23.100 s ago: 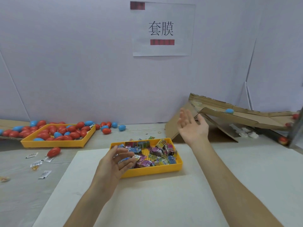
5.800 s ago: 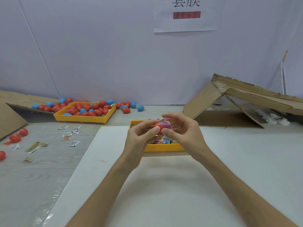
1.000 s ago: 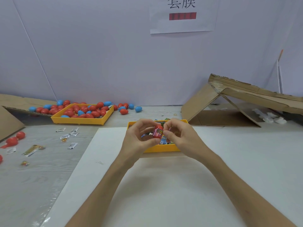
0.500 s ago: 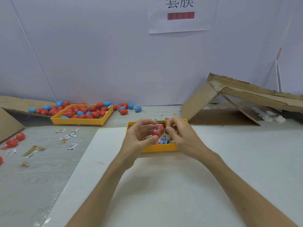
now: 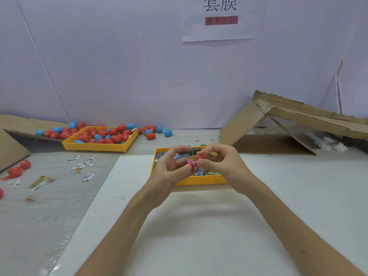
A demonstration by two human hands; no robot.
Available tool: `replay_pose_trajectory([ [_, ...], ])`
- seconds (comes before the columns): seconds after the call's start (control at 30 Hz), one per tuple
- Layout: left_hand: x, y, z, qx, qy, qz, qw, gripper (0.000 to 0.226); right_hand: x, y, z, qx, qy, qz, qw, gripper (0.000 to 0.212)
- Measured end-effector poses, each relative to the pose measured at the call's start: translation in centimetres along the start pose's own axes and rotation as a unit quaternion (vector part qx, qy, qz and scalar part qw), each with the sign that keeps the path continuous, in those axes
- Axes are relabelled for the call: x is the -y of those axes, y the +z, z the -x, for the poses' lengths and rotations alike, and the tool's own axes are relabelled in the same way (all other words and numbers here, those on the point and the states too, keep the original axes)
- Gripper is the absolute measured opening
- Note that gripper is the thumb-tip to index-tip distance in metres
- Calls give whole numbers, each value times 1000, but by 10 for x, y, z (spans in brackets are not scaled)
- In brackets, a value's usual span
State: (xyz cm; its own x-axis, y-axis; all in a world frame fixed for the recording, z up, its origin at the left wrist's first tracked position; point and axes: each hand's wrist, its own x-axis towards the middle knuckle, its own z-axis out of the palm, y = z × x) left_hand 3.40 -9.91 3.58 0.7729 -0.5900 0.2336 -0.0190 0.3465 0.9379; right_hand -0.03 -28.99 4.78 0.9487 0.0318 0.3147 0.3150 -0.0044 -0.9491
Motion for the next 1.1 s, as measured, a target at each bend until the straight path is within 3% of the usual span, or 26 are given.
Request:
replay_pose_trajectory([
  [0.27,0,0,-1,-15,-1,35,999,42,-1,-2,-1,-19,3,-45,999,15],
  [0.37,0,0,-1,-27,-12,96,995,39,-1,-2,0,-47,-55,37,997,10],
  [0.53,-2,-3,0,-16,-31,129,991,38,2,10,3,-58,-95,145,983,35],
  [0.73,-2,3,1,5,-49,151,987,31,3,4,1,-36,-62,41,997,31],
  [0.93,-2,2,1,6,-58,179,982,33,2,4,1,-25,-76,17,997,24],
  [1.1,-2,4,0,36,-58,185,980,40,0,6,2,-15,-61,38,997,34],
])
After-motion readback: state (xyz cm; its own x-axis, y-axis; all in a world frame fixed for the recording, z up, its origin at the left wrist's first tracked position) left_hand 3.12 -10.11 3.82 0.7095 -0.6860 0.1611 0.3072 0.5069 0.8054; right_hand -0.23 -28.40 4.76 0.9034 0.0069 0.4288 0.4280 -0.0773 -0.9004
